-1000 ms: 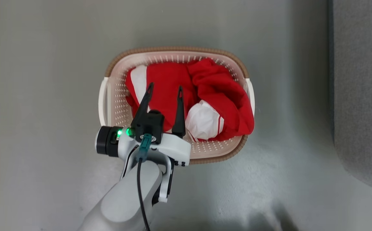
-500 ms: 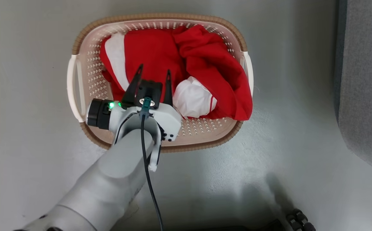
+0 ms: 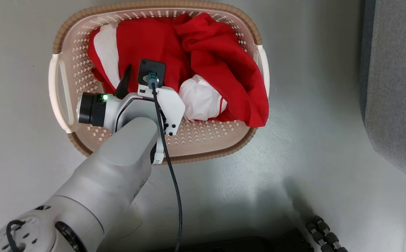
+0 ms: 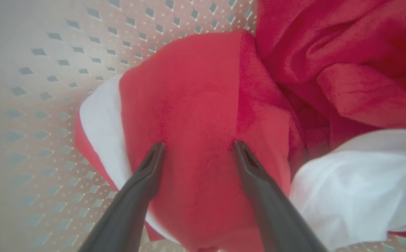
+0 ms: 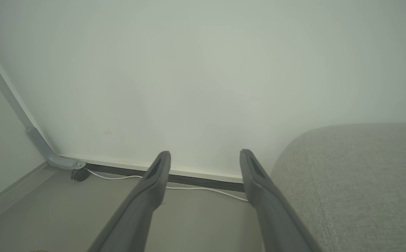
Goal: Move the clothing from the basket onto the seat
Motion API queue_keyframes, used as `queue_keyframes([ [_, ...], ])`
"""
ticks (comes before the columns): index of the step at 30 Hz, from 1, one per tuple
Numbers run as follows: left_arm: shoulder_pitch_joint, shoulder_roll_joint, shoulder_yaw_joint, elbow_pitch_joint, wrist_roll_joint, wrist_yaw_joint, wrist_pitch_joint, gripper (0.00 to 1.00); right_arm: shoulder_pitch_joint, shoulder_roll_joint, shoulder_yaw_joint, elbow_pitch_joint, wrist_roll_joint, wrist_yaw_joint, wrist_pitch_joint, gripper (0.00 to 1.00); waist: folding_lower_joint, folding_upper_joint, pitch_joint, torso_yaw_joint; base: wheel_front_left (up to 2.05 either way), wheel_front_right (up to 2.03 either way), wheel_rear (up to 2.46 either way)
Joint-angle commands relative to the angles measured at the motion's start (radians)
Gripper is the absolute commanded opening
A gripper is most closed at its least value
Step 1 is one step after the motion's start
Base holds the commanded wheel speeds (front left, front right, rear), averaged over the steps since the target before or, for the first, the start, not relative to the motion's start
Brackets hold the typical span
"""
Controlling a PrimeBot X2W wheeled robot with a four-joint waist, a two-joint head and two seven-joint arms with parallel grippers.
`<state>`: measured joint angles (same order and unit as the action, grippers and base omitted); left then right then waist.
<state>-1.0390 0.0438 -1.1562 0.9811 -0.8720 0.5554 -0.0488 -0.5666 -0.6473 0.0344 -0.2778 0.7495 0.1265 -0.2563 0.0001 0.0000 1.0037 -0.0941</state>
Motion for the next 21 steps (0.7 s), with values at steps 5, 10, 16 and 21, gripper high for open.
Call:
queue_keyframes([
  [5,-0.019,0.006,-0.035,-0.001,-0.052,0.018,0.022,0.0,0.02,-0.013,0.002,-0.03,0.009,0.004,-0.006,1.0,0.0,0.0,0.007,-0.008,0.0,0.0,0.0],
  [10,-0.01,0.006,-0.062,-0.006,-0.105,0.019,0.002,0.0,0.014,-0.006,0.006,-0.02,0.01,0.004,-0.006,1.0,0.0,0.0,-0.008,-0.007,0.0,0.0,0.0],
  [16,0.029,0.006,-0.081,-0.014,-0.157,0.015,-0.081,0.0,0.019,0.002,0.015,0.001,0.013,0.004,-0.006,1.0,0.0,0.0,-0.068,0.001,0.0,0.0,0.0],
  [21,0.073,0.006,-0.091,-0.014,-0.194,0.003,-0.161,0.0,0.033,0.013,0.029,0.021,0.004,0.004,-0.006,1.0,0.0,0.0,-0.148,0.01,0.0,0.0,0.0],
])
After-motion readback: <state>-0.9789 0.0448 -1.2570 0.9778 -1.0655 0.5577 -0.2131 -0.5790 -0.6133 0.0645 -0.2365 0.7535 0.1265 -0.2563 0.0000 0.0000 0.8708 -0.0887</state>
